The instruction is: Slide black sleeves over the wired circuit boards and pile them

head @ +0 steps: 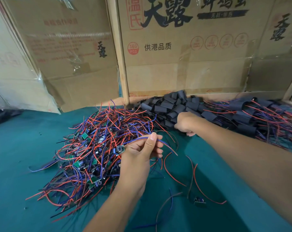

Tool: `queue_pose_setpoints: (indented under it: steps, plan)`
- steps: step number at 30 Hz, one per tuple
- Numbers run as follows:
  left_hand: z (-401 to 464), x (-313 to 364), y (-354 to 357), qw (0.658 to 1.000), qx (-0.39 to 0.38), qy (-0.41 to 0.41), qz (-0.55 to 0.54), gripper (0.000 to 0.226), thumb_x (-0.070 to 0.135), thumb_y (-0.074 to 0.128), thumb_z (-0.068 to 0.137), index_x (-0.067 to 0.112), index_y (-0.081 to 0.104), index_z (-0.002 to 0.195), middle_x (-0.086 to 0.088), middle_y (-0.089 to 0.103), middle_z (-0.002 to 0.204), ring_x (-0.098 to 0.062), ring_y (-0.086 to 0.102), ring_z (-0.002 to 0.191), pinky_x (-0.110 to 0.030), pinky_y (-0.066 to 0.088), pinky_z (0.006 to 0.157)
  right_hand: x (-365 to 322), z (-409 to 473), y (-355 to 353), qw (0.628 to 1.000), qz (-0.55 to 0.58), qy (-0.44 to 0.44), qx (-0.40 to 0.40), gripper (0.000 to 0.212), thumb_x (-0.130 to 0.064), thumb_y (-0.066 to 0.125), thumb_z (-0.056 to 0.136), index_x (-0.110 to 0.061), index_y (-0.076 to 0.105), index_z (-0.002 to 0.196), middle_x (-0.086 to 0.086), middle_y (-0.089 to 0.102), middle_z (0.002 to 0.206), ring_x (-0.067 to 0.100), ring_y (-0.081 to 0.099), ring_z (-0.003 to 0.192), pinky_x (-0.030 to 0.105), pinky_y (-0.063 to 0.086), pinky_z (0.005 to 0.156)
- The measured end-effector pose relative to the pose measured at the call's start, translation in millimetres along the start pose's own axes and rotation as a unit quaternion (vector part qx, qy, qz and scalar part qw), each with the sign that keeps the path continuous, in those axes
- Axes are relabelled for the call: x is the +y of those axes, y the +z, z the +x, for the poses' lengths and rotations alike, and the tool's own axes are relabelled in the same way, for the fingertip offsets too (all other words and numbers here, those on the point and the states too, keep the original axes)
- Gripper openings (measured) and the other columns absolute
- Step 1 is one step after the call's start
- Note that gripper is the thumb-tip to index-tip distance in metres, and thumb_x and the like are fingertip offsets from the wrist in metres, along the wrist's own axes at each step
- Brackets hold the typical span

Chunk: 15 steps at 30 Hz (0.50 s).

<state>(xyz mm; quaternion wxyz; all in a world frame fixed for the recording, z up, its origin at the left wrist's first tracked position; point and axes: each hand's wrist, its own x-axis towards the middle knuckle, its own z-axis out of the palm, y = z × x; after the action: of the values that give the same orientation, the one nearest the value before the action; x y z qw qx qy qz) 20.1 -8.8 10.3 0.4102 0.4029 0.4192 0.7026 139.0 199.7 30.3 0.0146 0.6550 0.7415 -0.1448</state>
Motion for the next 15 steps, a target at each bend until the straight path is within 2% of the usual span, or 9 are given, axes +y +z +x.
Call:
queue_pose_setpoints:
  steps: [2, 3, 5, 6, 8, 10, 12, 15]
  plan:
    - [0, 1, 0, 1.0, 0.003, -0.004, -0.006, 0.028, 0.031, 0.064, 0.088, 0.007, 0.078, 0.084, -0.007, 0.068, 0.074, -0.012, 0.058, 0.062, -0.019, 0.05, 0.058, 6, -7, -2, 0.998, -0.009, -0.048, 0.048, 0.014, -0.011, 0.053, 0.094, -0.002, 0.063, 0.09, 0.014, 0.065, 0.079, 0.028, 0.059, 0.064, 0.034, 0.056, 0.063]
    - [0, 3, 0, 1.0, 0.002, -0.007, -0.014, 0.028, 0.031, 0.064, 0.087, 0.007, 0.078, 0.084, -0.007, 0.068, 0.074, -0.012, 0.058, 0.063, -0.019, 0.05, 0.058, 11, -11, -6, 0.996, 0.006, -0.067, 0.067, 0.015, -0.01, 0.052, 0.093, -0.001, 0.064, 0.095, 0.012, 0.063, 0.08, 0.028, 0.059, 0.067, 0.034, 0.055, 0.064]
    - [-1, 6, 1, 0.999, -0.011, -0.017, -0.048, 0.028, 0.032, 0.064, 0.086, 0.008, 0.079, 0.084, -0.008, 0.068, 0.076, -0.011, 0.058, 0.064, -0.019, 0.05, 0.059, 19, -27, -17, 0.99, 0.058, -0.086, 0.092, 0.019, -0.012, 0.049, 0.094, 0.0, 0.064, 0.091, 0.017, 0.068, 0.083, 0.026, 0.062, 0.068, 0.029, 0.051, 0.061]
    - [-2, 7, 1, 0.997, -0.026, -0.024, -0.073, 0.027, 0.032, 0.064, 0.086, 0.009, 0.079, 0.084, -0.008, 0.067, 0.076, -0.011, 0.058, 0.064, -0.019, 0.05, 0.06, 23, -38, -20, 0.984, 0.1, -0.099, 0.109, 0.021, -0.013, 0.049, 0.095, 0.001, 0.064, 0.089, 0.018, 0.07, 0.08, 0.021, 0.064, 0.063, 0.023, 0.047, 0.054]
    - [-5, 10, 4, 0.99, -0.066, -0.037, -0.121, 0.025, 0.031, 0.065, 0.089, 0.01, 0.079, 0.086, -0.006, 0.067, 0.075, -0.01, 0.057, 0.064, -0.018, 0.049, 0.061, 29, -73, -16, 0.959, 0.206, -0.141, 0.133, 0.019, -0.017, 0.053, 0.096, -0.011, 0.067, 0.085, 0.003, 0.069, 0.061, 0.006, 0.058, 0.042, 0.015, 0.035, 0.037]
    - [-9, 10, 8, 0.983, -0.106, -0.045, -0.144, 0.025, 0.033, 0.066, 0.088, 0.011, 0.078, 0.087, -0.005, 0.066, 0.075, -0.009, 0.058, 0.064, -0.018, 0.05, 0.061, 28, -119, -1, 0.932, 0.284, -0.197, 0.107, 0.017, -0.022, 0.057, 0.097, -0.023, 0.066, 0.082, -0.004, 0.067, 0.057, 0.004, 0.055, 0.04, 0.017, 0.036, 0.038]
    - [-14, 9, 13, 0.98, -0.132, -0.049, -0.143, 0.026, 0.033, 0.065, 0.087, 0.01, 0.078, 0.086, -0.005, 0.066, 0.075, -0.01, 0.057, 0.063, -0.02, 0.051, 0.061, 25, -161, 17, 0.882, 0.405, -0.239, 0.042, 0.019, -0.017, 0.059, 0.098, -0.024, 0.067, 0.081, -0.001, 0.068, 0.062, 0.011, 0.057, 0.049, 0.02, 0.039, 0.043]
    - [-19, 7, 16, 0.981, -0.138, -0.053, -0.128, 0.03, 0.032, 0.066, 0.086, 0.004, 0.075, 0.086, -0.009, 0.063, 0.073, -0.014, 0.055, 0.061, -0.026, 0.048, 0.057, 26, -196, 31, 0.766, 0.591, -0.249, -0.038, 0.02, -0.012, 0.058, 0.098, -0.021, 0.075, 0.092, 0.003, 0.069, 0.075, 0.019, 0.066, 0.065, 0.021, 0.044, 0.047]
